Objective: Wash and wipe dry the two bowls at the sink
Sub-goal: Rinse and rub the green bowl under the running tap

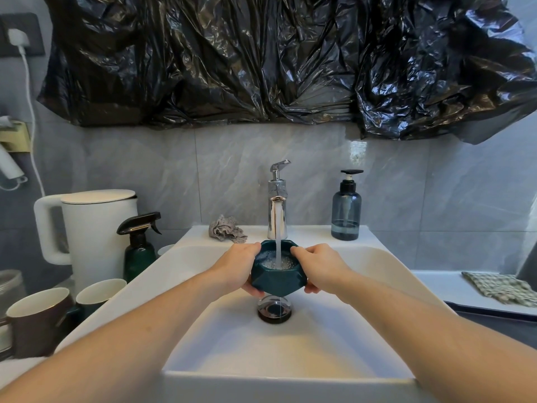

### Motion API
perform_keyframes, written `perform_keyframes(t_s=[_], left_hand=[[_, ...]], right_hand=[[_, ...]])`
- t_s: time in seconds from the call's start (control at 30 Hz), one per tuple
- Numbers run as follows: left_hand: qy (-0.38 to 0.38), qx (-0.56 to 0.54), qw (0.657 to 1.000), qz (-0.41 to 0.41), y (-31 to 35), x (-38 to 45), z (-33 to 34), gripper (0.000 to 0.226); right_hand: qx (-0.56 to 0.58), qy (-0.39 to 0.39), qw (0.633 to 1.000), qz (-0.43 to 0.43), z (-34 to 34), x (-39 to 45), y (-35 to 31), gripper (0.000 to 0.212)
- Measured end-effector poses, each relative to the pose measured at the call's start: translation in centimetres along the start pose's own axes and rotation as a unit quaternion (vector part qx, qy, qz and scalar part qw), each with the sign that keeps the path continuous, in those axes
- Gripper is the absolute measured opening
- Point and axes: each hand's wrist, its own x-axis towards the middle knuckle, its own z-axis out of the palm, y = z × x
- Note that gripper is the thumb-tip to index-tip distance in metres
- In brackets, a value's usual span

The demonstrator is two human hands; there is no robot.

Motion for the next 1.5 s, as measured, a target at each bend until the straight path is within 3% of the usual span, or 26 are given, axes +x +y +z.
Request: perform_keyframes(t_s=[0.73,1.0,1.5], left_hand=[[-0.002,0.031,1.0,-0.003,-0.3,0.3,-0.2,0.038],[0.0,0.092,0.996,0.015,-0.4,0.5,-0.2,0.03],[0.052,0.102,0.993,-0.015,-1.1,1.4,-0.7,0.04]], right_hand=[[-0.005,-0.021,1.0,-0.004,0.0,-0.1,0.0,0.046],[0.016,-0.019,1.0,-0.006,0.0,0.2,0.2,0.053],[0.037,-0.072,0.996,-0.037,0.6,0.4,0.3,0.048]])
